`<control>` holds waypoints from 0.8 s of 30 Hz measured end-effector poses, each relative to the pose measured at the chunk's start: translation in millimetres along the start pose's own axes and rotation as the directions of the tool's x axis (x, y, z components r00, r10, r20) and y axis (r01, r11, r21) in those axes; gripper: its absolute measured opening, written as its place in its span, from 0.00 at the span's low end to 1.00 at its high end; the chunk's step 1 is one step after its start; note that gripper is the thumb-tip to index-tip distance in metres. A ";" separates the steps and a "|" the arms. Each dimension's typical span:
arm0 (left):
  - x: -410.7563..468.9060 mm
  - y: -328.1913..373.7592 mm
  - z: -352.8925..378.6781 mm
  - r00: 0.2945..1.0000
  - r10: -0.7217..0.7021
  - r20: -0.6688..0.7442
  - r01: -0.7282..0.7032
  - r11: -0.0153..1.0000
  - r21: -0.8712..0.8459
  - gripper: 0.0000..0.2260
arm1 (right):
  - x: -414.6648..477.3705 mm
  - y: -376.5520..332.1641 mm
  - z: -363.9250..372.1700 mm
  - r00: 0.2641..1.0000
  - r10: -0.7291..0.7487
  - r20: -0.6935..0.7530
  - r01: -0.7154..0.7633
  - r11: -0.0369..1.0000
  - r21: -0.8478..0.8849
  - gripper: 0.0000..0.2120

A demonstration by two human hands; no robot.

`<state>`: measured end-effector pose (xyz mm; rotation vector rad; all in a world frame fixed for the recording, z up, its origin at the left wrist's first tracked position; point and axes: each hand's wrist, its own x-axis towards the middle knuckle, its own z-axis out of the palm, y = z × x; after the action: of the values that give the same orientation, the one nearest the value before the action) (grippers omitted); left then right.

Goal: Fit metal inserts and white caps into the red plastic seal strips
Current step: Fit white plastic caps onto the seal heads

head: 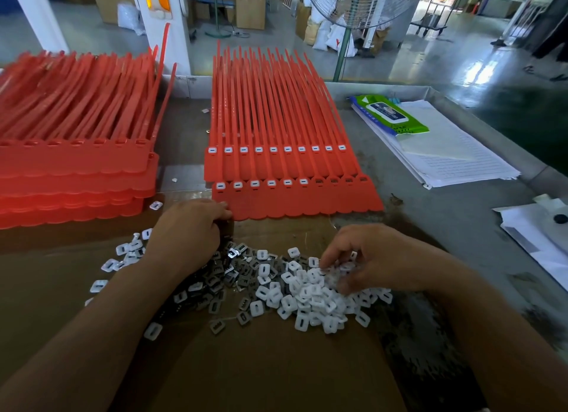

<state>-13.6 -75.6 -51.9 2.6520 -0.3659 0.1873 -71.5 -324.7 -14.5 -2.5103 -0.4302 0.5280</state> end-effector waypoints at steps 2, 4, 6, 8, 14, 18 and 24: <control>-0.3 -0.1 0.0 1.000 0.003 -0.005 -0.003 1.000 0.004 0.17 | 0.3 1.2 1.5 1.000 -0.006 0.000 0.006 1.000 -0.020 0.13; -0.4 -0.1 0.0 1.000 0.007 -0.009 -0.007 1.000 0.004 0.17 | 1.1 2.0 2.6 1.000 -0.013 -0.020 0.012 0.999 -0.029 0.12; -0.7 -0.1 0.0 1.000 0.007 -0.006 -0.006 1.000 0.003 0.17 | 1.6 2.5 3.2 0.999 -0.013 -0.030 0.012 0.999 -0.030 0.12; -0.7 -0.3 -0.3 1.000 0.005 -0.002 -0.005 1.000 0.000 0.18 | 2.4 2.8 3.4 0.999 -0.013 -0.036 0.011 0.999 -0.033 0.12; -0.3 -0.6 -0.4 1.000 0.010 0.004 -0.010 1.000 0.015 0.17 | 1.1 2.6 3.2 0.999 0.003 -0.038 -0.003 1.000 -0.020 0.10; 0.1 -0.4 0.2 1.000 0.003 0.007 -0.003 1.000 0.016 0.18 | -0.8 1.8 2.2 0.999 0.006 -0.036 -0.006 1.000 0.002 0.09; -0.9 -0.5 -0.2 1.000 0.004 -0.001 -0.004 1.000 0.015 0.18 | -3.7 -1.8 -2.6 0.996 -0.039 -0.085 0.046 0.996 0.078 0.09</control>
<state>-14.2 -74.9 -52.1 2.6661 -0.3712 0.1939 -73.9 -325.8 -10.4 -2.4313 -0.4218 0.4145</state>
